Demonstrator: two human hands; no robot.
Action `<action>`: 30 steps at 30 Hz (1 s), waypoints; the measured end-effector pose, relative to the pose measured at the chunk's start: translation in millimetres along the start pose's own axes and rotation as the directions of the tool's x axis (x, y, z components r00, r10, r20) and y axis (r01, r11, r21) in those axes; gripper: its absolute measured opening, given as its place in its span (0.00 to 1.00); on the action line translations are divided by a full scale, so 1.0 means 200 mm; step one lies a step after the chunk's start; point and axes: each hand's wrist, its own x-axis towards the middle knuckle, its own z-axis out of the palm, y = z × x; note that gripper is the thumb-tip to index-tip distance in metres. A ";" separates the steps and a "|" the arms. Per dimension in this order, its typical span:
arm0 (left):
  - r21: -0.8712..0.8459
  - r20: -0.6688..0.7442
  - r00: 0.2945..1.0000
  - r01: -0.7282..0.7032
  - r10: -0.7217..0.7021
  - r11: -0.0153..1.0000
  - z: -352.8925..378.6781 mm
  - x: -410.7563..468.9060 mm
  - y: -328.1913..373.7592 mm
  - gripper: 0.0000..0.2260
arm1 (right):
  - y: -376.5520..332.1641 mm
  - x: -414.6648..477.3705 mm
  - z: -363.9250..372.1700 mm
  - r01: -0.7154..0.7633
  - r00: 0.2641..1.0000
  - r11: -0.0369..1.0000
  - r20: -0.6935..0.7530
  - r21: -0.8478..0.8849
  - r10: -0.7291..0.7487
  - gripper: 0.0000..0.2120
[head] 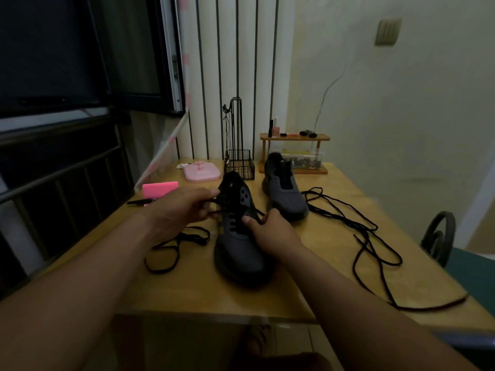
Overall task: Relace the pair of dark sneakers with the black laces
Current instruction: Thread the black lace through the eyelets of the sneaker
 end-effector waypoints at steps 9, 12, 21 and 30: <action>-0.428 -0.176 0.983 -0.120 0.047 0.896 -0.09 -0.09 0.06 0.09 | -0.02 -0.01 -0.01 -0.015 1.000 0.999 -0.005 -0.046 0.015 0.33; 0.107 -0.061 0.994 0.092 -0.085 0.990 -0.10 -0.11 0.04 0.13 | -0.02 -0.02 -0.02 -0.010 1.000 0.998 0.003 -0.065 0.010 0.33; 0.069 -0.175 0.975 0.149 -0.135 0.986 -0.26 -0.14 -0.06 0.17 | -0.05 -0.02 -0.01 -0.042 0.999 0.995 -0.016 -0.089 0.041 0.34; -0.569 -0.592 0.746 -0.121 -0.303 0.813 -0.32 -0.10 -0.14 0.07 | -0.07 -0.06 -0.03 -0.081 0.997 0.996 0.008 -0.048 0.081 0.33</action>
